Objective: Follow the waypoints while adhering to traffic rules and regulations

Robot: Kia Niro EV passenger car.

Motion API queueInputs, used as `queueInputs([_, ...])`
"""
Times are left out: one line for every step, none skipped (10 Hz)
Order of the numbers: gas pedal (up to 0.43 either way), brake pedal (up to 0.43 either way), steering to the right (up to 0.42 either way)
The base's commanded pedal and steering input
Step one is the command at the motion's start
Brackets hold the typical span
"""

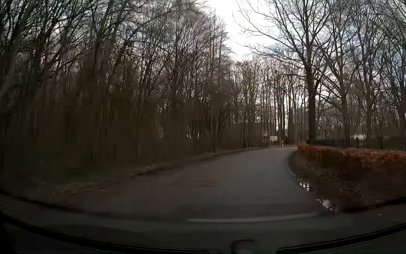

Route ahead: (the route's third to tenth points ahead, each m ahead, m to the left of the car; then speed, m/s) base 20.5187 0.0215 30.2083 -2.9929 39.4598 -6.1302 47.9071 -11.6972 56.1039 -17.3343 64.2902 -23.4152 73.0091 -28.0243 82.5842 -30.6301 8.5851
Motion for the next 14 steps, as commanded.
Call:
queueInputs([0.169, 0.000, 0.053])
queueInputs([0.157, 0.000, 0.053])
queueInputs([0.150, 0.000, 0.053])
queueInputs([0.118, 0.000, 0.053])
queueInputs([0.118, 0.000, 0.053])
queueInputs([0.118, 0.000, 0.053])
queueInputs([0.118, 0.000, 0.053])
queueInputs([0.130, 0.000, 0.053])
queueInputs([0.138, 0.000, 0.051])
queueInputs([0.138, 0.000, 0.049])
queueInputs([0.138, 0.000, 0.048])
queueInputs([0.138, 0.000, 0.046])
queueInputs([0.138, 0.000, 0.044])
queueInputs([0.138, 0.000, 0.043])
